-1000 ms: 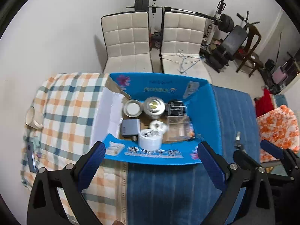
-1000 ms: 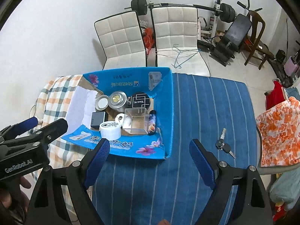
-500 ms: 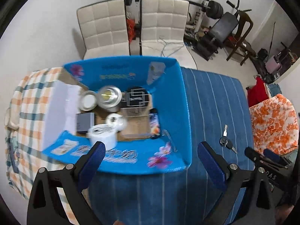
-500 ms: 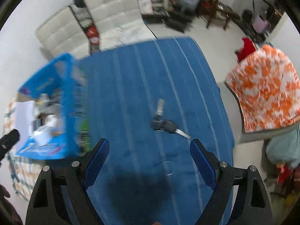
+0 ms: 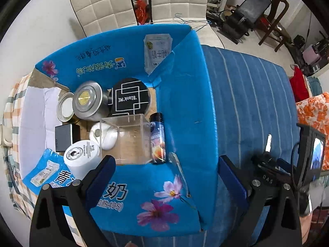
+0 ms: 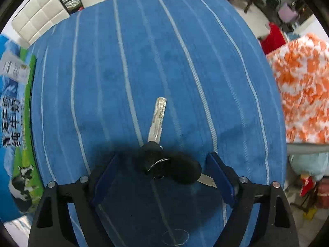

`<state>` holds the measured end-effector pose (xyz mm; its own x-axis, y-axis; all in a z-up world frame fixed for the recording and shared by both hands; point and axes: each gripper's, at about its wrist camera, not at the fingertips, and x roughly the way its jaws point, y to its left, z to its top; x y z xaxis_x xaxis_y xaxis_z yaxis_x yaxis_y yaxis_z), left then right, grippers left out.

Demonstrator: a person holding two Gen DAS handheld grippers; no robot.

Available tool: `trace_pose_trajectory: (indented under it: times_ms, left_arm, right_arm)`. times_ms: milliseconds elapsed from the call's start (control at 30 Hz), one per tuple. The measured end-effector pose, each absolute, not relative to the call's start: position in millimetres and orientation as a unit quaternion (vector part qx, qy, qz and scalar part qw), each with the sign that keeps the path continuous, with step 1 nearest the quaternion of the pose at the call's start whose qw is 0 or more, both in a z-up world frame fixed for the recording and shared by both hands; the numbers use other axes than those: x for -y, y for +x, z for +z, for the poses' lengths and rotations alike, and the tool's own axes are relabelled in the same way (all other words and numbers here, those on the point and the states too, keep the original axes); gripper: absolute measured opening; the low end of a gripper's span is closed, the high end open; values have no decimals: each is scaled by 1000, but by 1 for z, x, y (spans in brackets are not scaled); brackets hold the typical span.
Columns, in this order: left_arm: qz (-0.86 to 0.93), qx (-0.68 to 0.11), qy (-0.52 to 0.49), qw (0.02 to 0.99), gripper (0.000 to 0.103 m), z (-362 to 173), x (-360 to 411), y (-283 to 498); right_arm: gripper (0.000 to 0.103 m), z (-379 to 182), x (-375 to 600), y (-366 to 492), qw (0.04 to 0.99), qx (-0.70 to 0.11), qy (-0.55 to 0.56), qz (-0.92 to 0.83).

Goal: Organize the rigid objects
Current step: 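Reach the right tool to the car key and grasp it, then carry the key into the blue box and open the right tool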

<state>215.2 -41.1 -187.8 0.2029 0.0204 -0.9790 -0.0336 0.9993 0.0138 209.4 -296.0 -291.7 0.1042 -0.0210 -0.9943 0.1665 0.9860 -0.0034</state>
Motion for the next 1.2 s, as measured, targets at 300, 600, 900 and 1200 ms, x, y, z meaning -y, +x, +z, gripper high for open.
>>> trace_pose_trajectory:
  times_ms: [300,600,900,1200]
  left_arm:
    - [3,-626,-2,779,102,-179,43,212]
    - [-13,-602,-7,798,102,-148,32,180]
    - [20,-566,-64,822,102,-89,-56,124]
    - [94,-541,-73,833,102,-83,-148,131]
  right_arm:
    - [7,-280,271,198,741,-669,20,-55]
    - [7,-187,250,167,787,-613,68,-10]
    - [7,-77,176,132,836,-540,62,79]
    - [7,-64,48,150,827,-531,66,170]
